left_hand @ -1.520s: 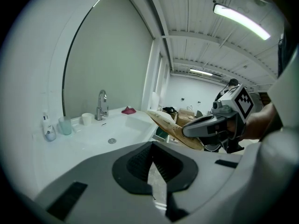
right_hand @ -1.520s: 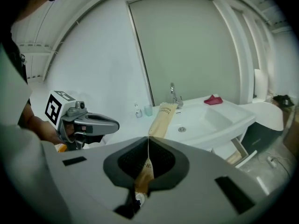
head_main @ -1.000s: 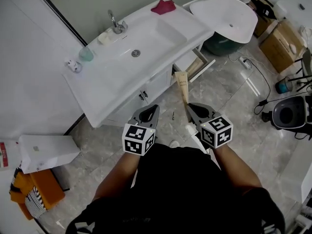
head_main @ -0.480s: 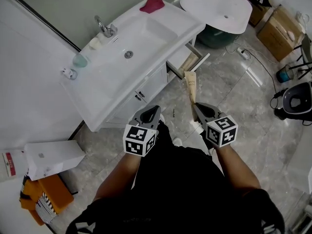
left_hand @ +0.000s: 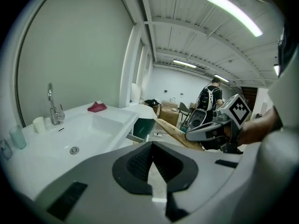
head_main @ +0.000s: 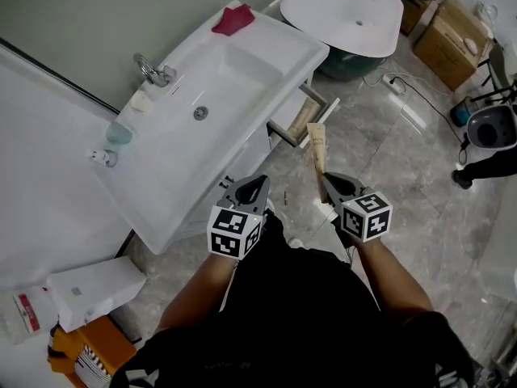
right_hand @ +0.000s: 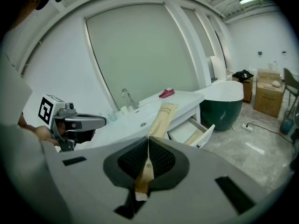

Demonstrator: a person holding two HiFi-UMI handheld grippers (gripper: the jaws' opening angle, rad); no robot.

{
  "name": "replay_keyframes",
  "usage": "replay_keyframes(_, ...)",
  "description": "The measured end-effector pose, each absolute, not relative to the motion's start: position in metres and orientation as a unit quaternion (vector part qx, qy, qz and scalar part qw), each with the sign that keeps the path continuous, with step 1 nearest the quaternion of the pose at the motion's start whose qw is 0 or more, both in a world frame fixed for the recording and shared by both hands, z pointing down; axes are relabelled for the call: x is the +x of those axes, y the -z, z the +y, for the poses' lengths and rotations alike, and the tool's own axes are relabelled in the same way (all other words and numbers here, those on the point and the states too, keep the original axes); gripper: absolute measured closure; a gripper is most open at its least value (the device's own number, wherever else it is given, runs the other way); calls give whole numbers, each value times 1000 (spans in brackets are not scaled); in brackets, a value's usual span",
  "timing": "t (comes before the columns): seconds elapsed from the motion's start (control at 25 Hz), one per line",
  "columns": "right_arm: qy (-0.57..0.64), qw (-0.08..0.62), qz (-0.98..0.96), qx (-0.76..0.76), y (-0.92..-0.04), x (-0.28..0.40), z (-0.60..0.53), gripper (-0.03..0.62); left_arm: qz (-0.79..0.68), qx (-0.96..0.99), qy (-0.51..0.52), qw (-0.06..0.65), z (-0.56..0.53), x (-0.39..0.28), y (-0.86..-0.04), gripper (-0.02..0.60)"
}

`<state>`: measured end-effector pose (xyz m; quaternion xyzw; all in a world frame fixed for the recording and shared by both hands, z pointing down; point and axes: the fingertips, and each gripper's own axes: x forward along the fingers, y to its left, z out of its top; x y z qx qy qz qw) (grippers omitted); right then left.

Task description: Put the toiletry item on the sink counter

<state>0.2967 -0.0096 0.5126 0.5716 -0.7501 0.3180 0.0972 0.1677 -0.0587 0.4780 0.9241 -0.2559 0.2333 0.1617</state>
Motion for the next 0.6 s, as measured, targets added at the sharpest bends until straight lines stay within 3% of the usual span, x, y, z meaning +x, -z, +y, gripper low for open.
replay_keyframes(0.6,-370,70,-663,647,-545,348,-137,589,-198,936,-246,154,-204,196,-485,578)
